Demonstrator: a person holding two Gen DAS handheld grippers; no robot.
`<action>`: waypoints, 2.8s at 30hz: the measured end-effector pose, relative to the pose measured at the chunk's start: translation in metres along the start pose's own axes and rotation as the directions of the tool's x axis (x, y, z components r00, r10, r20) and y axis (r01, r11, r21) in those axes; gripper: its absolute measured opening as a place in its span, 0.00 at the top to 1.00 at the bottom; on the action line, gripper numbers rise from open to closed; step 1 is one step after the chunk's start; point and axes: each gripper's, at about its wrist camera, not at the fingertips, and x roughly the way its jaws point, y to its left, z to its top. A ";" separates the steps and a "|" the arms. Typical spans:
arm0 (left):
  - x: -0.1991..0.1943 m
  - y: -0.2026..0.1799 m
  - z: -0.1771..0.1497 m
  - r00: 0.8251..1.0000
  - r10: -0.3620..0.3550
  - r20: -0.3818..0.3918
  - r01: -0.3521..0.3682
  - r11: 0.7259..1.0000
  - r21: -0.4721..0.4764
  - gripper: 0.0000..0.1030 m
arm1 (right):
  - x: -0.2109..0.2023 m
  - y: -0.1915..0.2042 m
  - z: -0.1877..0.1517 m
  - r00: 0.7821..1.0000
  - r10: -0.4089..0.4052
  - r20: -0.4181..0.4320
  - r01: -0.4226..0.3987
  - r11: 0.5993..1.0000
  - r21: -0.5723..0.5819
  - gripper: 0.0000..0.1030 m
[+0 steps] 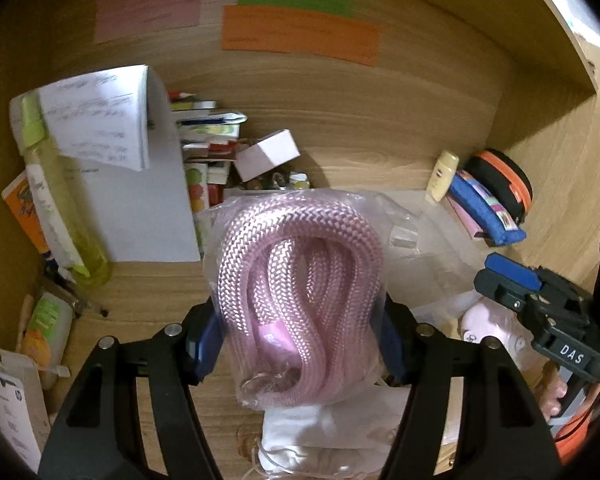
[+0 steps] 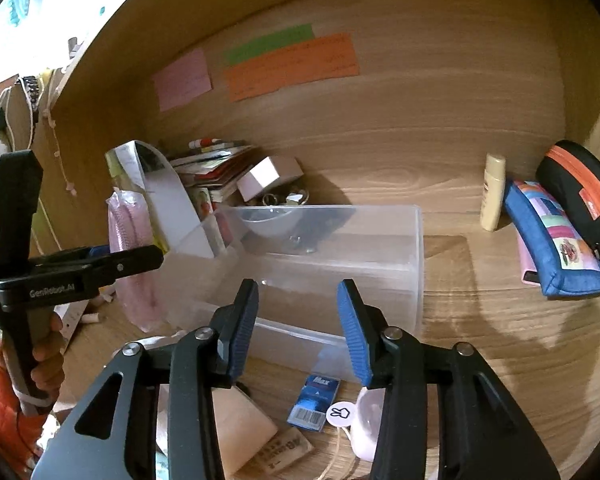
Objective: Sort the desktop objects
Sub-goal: 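Drop the rope bag into the bin while right tool grasps white round container, then place the white container in the bin while left tool grasps white pouch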
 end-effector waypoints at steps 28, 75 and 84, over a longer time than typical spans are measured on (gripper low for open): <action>0.071 -0.014 0.023 0.991 0.006 -0.133 -0.001 0.999 0.035 0.36 | 0.012 -0.030 -0.042 0.950 -0.195 -0.245 0.167 0.977 -0.132 0.53; -0.013 0.012 0.020 0.996 0.073 -0.046 -0.069 0.994 0.078 0.03 | 0.041 0.018 0.040 0.979 -0.116 -0.166 0.091 0.984 -0.152 0.63; -0.031 0.010 -0.031 0.993 0.018 -0.118 -0.006 0.995 0.100 0.03 | 0.073 0.008 0.023 0.960 -0.121 -0.254 0.093 0.988 -0.120 0.63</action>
